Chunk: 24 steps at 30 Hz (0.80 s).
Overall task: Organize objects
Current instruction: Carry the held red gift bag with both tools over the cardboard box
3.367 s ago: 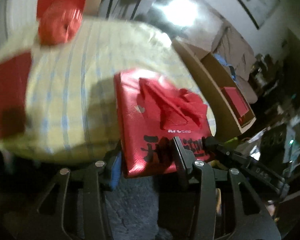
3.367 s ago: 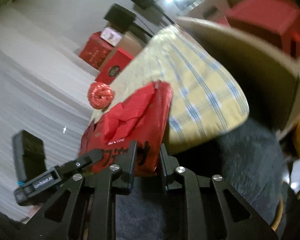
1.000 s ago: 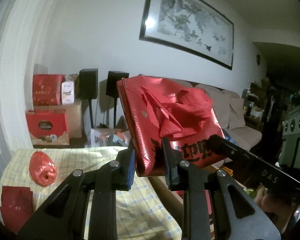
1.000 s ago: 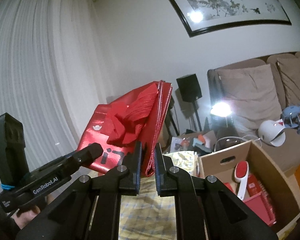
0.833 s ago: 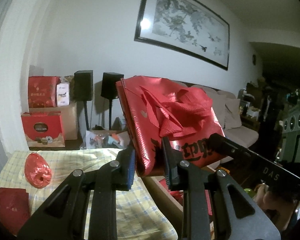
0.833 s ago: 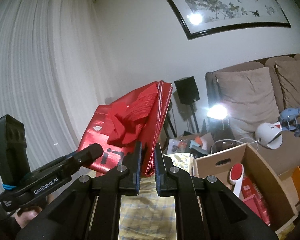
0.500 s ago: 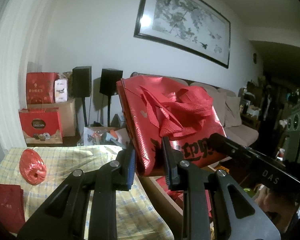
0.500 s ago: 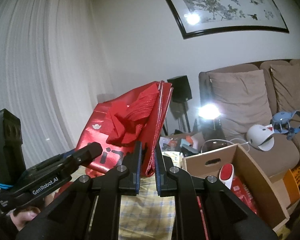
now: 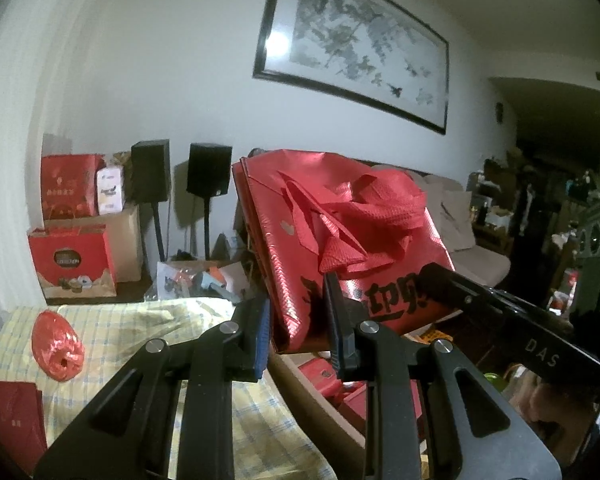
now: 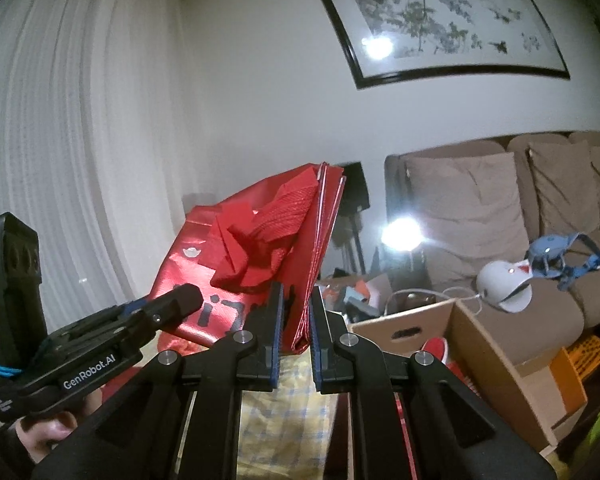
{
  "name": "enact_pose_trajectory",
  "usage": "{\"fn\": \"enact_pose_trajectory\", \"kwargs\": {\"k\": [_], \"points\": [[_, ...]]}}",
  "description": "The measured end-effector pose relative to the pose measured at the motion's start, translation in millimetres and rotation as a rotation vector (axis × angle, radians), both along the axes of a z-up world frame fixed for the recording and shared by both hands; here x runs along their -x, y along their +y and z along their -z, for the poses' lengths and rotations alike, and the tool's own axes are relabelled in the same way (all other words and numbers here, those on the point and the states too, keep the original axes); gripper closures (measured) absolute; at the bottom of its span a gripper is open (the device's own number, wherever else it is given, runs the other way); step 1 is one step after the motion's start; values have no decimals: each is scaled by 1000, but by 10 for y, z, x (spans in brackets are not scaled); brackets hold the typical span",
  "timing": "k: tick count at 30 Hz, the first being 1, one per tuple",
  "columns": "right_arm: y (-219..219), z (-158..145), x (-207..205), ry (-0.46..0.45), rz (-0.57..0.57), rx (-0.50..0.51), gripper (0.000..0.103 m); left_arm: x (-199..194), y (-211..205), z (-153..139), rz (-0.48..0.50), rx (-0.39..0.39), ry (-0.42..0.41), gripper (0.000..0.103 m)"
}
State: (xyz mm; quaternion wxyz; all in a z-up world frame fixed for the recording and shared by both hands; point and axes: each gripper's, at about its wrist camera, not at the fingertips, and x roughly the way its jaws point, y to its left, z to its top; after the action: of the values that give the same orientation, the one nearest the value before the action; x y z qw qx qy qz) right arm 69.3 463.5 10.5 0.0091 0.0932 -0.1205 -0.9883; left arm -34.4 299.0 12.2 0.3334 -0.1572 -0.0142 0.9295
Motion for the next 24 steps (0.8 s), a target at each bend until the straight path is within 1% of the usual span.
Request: {"fn": "enact_pose_trajectory", "kwargs": {"k": [3,8,13,19,24], "points": [[44,-41,-40,11,22,-11,92,-24,72,-40,14,1,18,81],[170,-24,-52,10,49,-9,92,-32,196,-24,26,-2,19,81],[307,29,-60,15,80,4,92,-24,358,-29,42,17,27,81],[360,25,-97,12,132,-34,92,-54,559,-27,63,57,64,81],[430,42,-95,16,157,-44,92,-63,679,-40,75,80,85,81]]}}
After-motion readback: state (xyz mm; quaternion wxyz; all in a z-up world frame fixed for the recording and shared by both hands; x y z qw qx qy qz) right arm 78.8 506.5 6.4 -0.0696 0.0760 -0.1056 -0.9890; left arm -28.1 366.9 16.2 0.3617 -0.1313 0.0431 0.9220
